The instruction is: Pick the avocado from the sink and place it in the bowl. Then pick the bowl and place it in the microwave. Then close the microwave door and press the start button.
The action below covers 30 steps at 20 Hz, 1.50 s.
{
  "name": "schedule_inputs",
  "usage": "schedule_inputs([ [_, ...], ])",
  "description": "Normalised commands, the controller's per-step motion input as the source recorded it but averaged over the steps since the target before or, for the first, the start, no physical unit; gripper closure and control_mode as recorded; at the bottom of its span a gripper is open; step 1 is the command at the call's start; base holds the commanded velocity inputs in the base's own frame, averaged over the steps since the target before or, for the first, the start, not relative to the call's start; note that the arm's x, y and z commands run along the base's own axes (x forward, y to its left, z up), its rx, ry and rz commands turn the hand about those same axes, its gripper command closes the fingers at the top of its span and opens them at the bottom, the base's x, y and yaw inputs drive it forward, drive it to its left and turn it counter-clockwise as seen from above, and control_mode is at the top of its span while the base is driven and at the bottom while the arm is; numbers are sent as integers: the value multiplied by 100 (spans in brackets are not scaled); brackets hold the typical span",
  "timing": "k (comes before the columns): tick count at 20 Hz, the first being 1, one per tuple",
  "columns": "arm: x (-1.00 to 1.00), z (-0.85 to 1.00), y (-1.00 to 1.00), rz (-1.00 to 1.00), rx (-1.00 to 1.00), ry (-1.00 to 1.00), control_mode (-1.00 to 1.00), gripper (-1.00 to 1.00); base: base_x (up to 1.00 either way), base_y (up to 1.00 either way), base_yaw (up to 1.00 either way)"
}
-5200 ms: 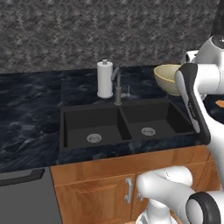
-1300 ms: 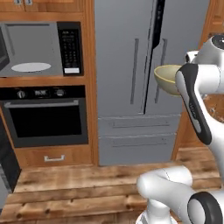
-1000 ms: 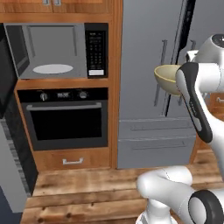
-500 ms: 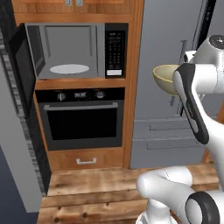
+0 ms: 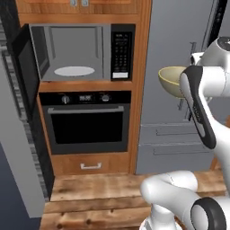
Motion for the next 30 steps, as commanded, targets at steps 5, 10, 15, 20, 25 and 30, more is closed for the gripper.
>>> schedule_inputs([
  [5,0,0,0,0,0,0,100,100,100,0,4],
  [10,0,0,0,0,0,0,100,100,95,1,0],
  [15,0,0,0,0,0,0,100,100,42,28,-12],
  [20,0,0,0,0,0,0,100,100,8,50,-15],
  [25,0,0,0,0,0,0,100,100,0,46,-13],
  [30,0,0,0,0,0,0,100,100,1,39,-12],
])
